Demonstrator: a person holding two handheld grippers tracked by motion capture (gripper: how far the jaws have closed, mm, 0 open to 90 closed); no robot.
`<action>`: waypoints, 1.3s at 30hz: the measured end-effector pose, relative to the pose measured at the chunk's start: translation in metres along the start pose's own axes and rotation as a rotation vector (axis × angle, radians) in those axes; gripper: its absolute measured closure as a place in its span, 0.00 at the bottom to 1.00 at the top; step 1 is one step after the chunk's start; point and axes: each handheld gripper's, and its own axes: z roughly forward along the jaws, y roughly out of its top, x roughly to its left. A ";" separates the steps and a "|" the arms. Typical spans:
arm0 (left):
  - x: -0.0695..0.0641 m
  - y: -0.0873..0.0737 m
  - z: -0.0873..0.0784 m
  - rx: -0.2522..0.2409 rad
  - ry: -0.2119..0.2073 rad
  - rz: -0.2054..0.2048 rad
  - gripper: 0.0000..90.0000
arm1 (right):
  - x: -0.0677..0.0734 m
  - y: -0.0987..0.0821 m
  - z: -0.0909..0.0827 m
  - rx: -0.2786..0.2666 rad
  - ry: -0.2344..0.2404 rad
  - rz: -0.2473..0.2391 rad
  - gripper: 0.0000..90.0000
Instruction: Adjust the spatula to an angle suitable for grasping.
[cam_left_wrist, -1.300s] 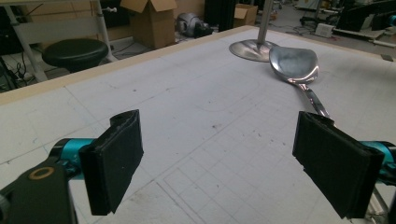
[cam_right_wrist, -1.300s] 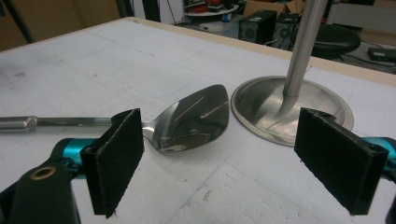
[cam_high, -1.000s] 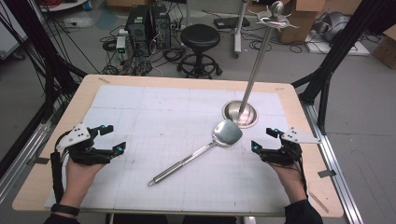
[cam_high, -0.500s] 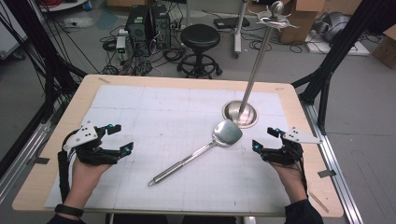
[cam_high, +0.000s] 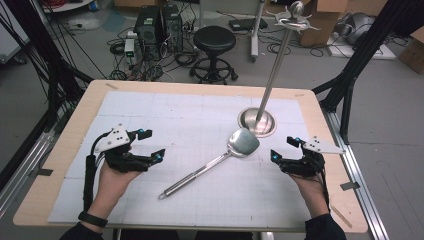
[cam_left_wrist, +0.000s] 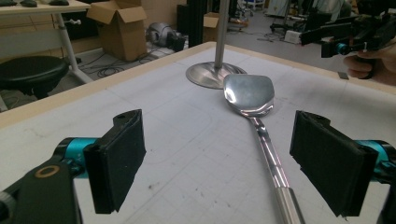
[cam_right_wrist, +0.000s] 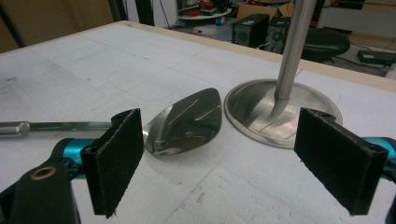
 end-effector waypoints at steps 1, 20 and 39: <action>-0.004 0.001 0.008 0.007 -0.009 0.000 0.21 | 0.000 0.000 0.000 0.004 0.000 0.002 0.17; -0.033 0.005 0.055 0.084 -0.050 0.010 0.24 | -0.001 0.000 0.003 0.006 0.001 -0.008 0.17; -0.061 -0.011 0.112 0.313 -0.061 0.030 0.25 | 0.001 -0.001 0.005 0.018 0.004 -0.014 0.17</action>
